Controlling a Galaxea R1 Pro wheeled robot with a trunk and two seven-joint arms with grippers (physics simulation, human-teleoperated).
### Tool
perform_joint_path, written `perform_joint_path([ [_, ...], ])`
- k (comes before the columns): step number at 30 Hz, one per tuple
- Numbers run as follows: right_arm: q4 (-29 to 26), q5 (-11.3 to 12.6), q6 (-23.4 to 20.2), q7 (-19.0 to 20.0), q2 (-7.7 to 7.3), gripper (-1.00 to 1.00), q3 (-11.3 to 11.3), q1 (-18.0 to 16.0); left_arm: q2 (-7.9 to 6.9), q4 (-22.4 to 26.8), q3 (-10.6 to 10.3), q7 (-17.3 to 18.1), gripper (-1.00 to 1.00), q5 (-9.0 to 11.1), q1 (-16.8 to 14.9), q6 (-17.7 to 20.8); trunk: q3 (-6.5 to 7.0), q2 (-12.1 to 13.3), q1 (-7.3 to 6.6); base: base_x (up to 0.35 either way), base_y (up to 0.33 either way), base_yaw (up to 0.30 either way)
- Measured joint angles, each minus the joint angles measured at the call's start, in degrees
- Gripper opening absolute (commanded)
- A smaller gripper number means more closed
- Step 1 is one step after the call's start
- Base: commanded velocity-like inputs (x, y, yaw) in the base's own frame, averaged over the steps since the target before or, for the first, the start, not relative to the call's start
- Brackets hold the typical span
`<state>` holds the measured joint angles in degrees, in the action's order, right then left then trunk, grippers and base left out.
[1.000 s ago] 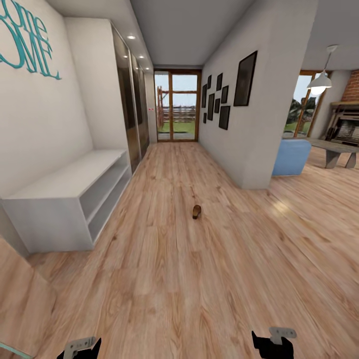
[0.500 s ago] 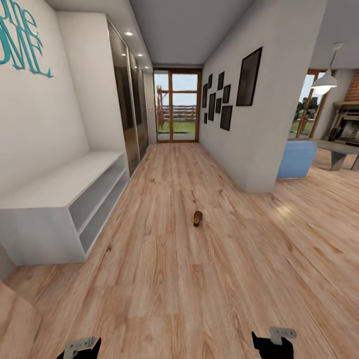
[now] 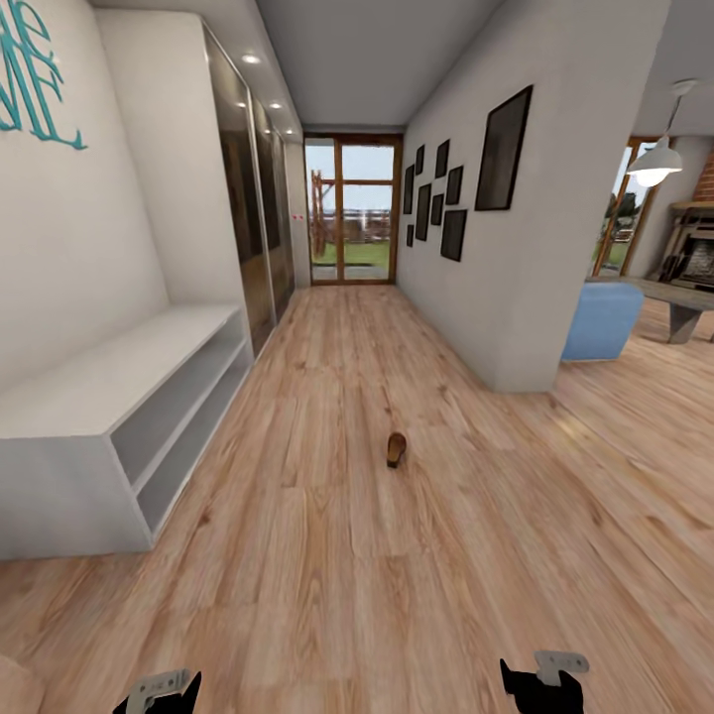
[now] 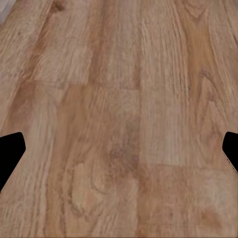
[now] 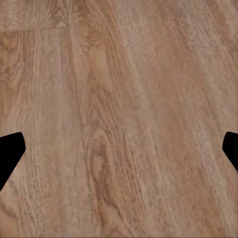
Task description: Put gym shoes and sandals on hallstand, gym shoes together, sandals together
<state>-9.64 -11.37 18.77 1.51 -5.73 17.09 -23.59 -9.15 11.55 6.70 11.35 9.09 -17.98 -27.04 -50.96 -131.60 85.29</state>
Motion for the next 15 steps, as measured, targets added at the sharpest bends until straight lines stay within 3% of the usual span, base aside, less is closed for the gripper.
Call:
perform_joint_path([
  [15,0.0,0.0,-0.1,0.0,0.23,1.0,-0.1,0.0,0.0,0.0,0.0,0.0,1.0,0.0,0.0,0.0,0.0,0.0,0.0,0.338,0.0,0.0],
])
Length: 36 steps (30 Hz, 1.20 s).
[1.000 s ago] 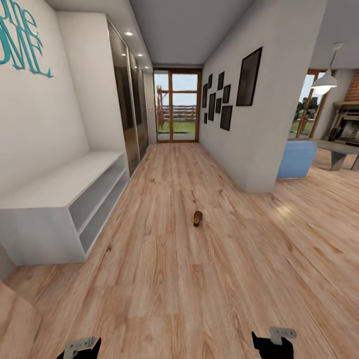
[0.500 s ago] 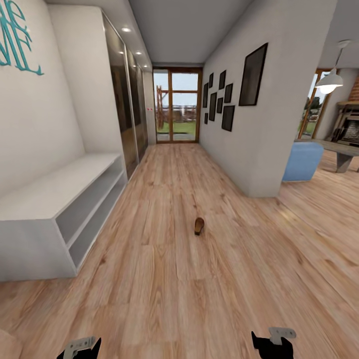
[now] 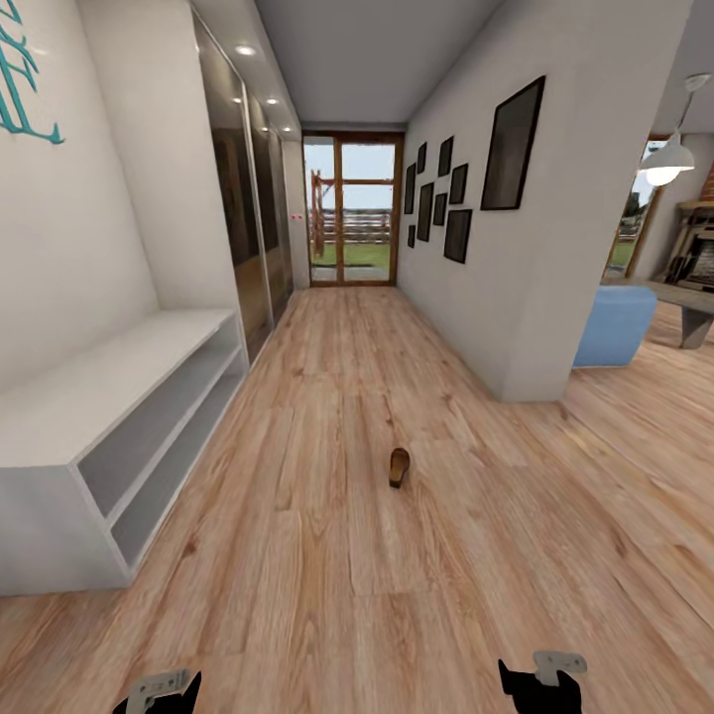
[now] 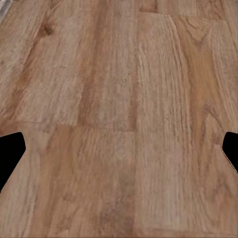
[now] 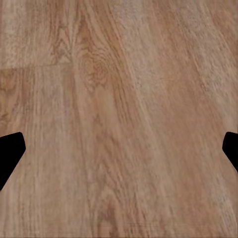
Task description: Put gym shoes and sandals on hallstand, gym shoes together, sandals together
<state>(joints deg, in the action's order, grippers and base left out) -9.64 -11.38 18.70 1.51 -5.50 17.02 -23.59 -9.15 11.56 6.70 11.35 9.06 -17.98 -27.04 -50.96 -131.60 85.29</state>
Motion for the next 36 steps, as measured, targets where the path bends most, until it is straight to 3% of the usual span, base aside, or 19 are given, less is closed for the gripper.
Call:
perform_joint_path([
  [14,0.0,0.1,0.0,-0.1,0.04,1.0,0.1,0.0,0.0,0.0,0.0,0.0,1.0,-0.1,0.0,0.0,0.0,0.0,0.0,0.338,0.0,-0.028],
  [36,0.0,0.1,0.0,-0.1,0.03,1.0,0.1,0.0,0.01,0.0,0.0,0.0,1.0,-0.1,0.1,-0.1,0.0,0.0,0.0,0.338,0.0,-0.241],
])
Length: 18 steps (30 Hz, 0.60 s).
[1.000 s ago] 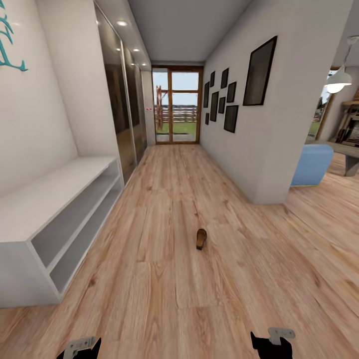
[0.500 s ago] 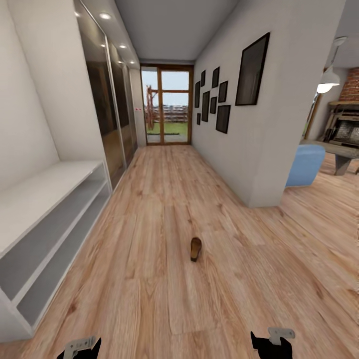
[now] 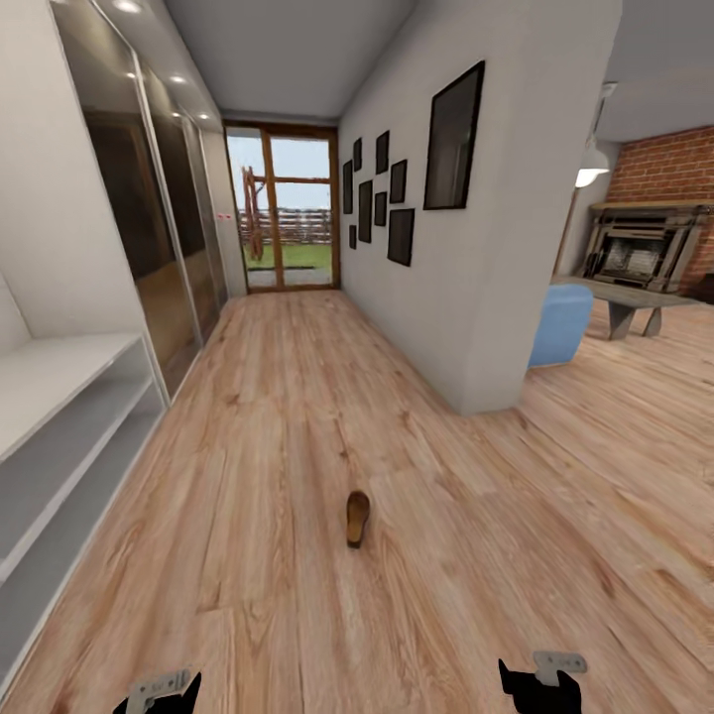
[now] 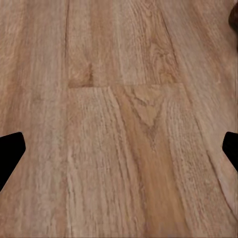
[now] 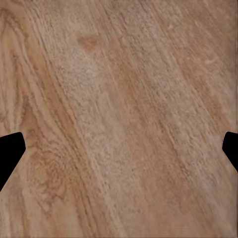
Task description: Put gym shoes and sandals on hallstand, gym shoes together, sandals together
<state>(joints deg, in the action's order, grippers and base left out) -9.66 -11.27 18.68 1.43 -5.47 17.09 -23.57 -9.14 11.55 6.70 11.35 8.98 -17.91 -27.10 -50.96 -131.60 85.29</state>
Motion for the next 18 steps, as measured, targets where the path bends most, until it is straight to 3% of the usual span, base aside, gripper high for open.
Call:
perform_joint_path([
  [9,0.0,0.0,0.0,0.0,0.0,1.0,0.0,0.0,0.0,0.0,0.0,0.0,1.0,-0.1,0.0,0.0,0.0,0.0,0.0,0.337,-0.013,-0.252],
  [18,-0.1,0.0,0.1,0.0,0.02,1.0,0.0,0.0,0.0,0.0,0.0,0.0,1.0,-0.1,0.0,0.0,0.0,0.0,0.0,0.309,-0.107,-0.077],
])
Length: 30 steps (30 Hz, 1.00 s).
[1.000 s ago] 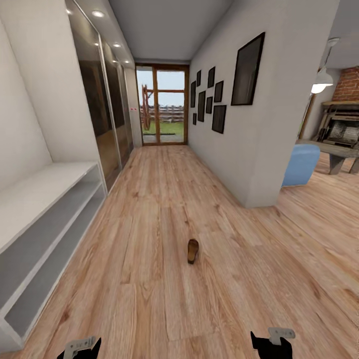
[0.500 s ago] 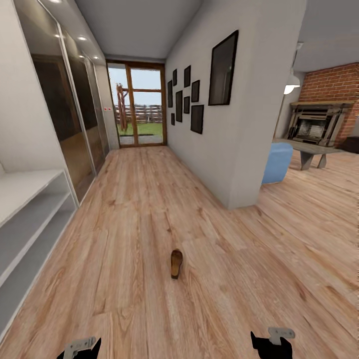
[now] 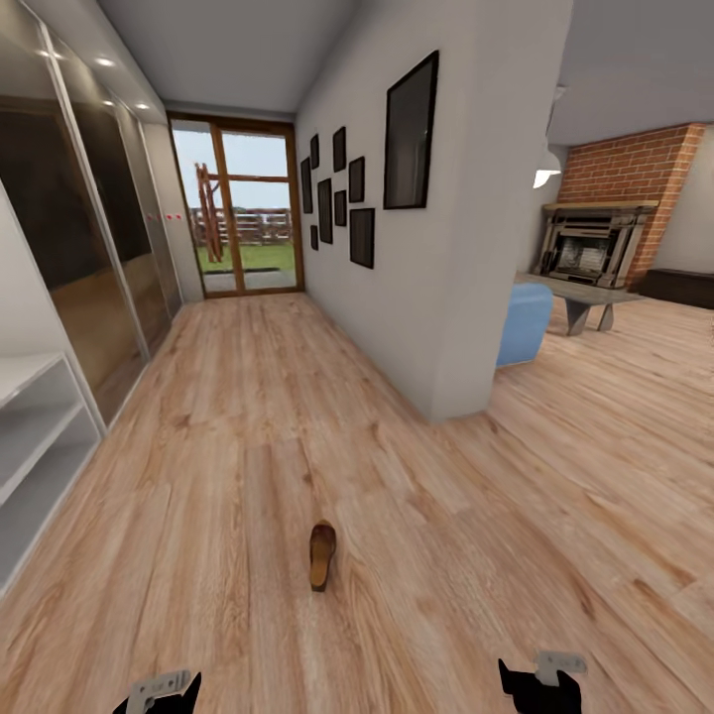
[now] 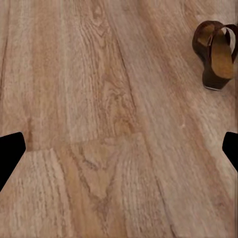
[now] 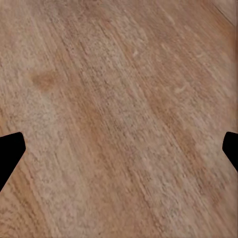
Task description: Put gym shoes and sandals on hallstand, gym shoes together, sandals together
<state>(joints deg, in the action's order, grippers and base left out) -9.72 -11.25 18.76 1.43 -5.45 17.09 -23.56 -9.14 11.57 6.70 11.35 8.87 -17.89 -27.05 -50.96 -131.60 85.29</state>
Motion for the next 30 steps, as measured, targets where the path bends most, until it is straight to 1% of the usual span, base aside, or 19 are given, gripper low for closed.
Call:
perform_joint_path([
  [15,0.0,0.1,0.0,0.1,0.15,1.0,0.0,0.0,0.0,0.0,0.0,0.0,1.0,-0.1,0.0,0.0,0.0,0.0,0.0,0.29,-0.144,-0.005],
  [16,0.0,0.0,0.0,0.2,-0.25,1.0,0.1,0.0,0.0,0.0,0.0,0.0,1.0,-0.1,0.0,0.0,0.0,0.0,0.0,0.281,-0.163,0.0],
  [22,0.0,0.0,0.1,0.1,-0.44,1.0,0.0,0.0,0.0,0.0,0.0,0.0,1.0,-0.1,0.0,0.0,0.0,0.0,0.0,0.283,-0.155,0.0],
  [30,-0.1,0.0,0.1,0.1,-0.42,1.0,0.0,0.0,0.06,0.0,0.0,0.0,1.0,-0.1,0.0,0.0,0.0,0.0,0.01,0.257,-0.051,0.0],
])
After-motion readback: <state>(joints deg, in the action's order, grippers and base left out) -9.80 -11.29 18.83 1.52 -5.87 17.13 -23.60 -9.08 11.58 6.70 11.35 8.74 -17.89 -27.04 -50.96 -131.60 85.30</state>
